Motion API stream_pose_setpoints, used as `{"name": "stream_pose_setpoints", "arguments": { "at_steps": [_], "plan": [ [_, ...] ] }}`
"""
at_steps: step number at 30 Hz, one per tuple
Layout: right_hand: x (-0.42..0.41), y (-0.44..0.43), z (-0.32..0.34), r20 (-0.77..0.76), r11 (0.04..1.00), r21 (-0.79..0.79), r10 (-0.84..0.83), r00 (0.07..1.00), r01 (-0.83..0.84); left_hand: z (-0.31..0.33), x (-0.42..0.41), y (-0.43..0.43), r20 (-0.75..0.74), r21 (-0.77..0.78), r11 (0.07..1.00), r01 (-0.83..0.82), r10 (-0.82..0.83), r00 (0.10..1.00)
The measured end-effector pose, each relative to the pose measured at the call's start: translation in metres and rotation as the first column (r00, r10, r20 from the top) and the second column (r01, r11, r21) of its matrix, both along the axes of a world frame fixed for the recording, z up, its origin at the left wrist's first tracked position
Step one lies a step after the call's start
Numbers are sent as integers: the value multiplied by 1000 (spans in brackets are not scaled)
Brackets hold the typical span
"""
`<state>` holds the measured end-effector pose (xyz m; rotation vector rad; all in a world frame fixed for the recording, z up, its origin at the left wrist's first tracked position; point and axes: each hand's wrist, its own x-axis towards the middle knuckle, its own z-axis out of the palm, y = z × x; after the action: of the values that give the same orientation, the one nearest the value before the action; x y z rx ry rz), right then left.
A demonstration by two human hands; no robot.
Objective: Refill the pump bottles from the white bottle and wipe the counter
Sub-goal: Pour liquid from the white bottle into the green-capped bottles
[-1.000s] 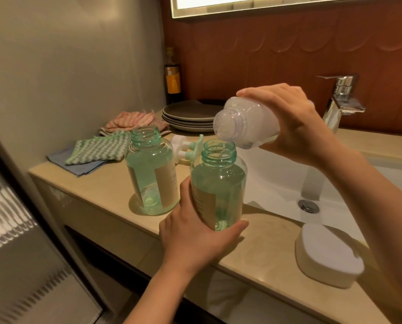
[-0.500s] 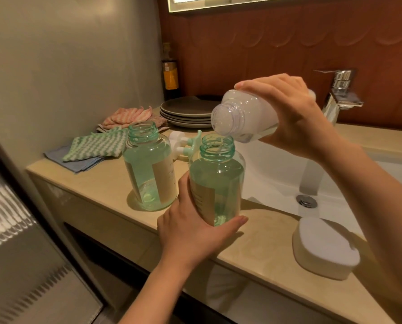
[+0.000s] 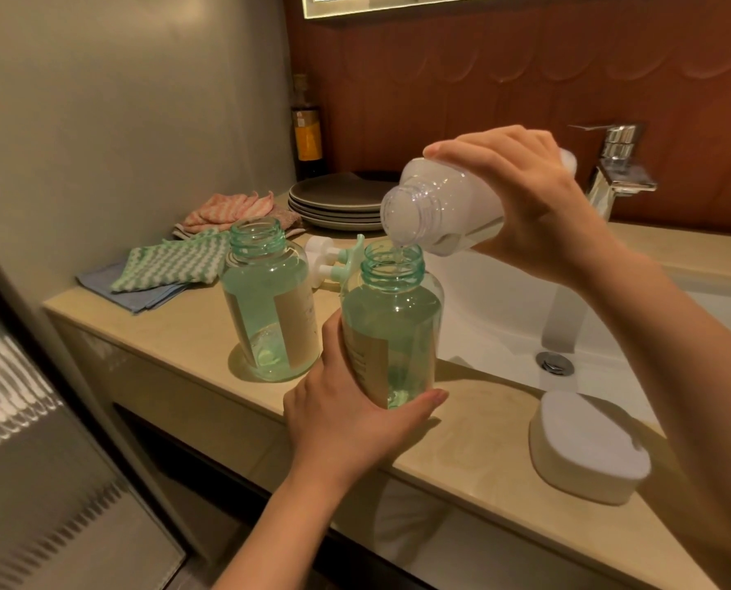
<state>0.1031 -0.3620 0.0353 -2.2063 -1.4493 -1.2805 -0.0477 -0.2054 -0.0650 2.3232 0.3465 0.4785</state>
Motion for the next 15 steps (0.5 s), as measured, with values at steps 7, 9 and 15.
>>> {"name": "stream_pose_setpoints", "arguments": {
  "at_steps": [7,9,15],
  "plan": [
    [0,0,1,4,1000,-2,6,1000,-6,0,1,0,4,10,1000,-4,4,1000],
    [0,0,1,4,1000,-3,6,1000,-6,-1,1,0,10,7,1000,-7,7,1000],
    [0,0,1,15,1000,-7,7,1000,-7,-3,1,1,19,12,1000,-3,3,1000]
  ]
}}
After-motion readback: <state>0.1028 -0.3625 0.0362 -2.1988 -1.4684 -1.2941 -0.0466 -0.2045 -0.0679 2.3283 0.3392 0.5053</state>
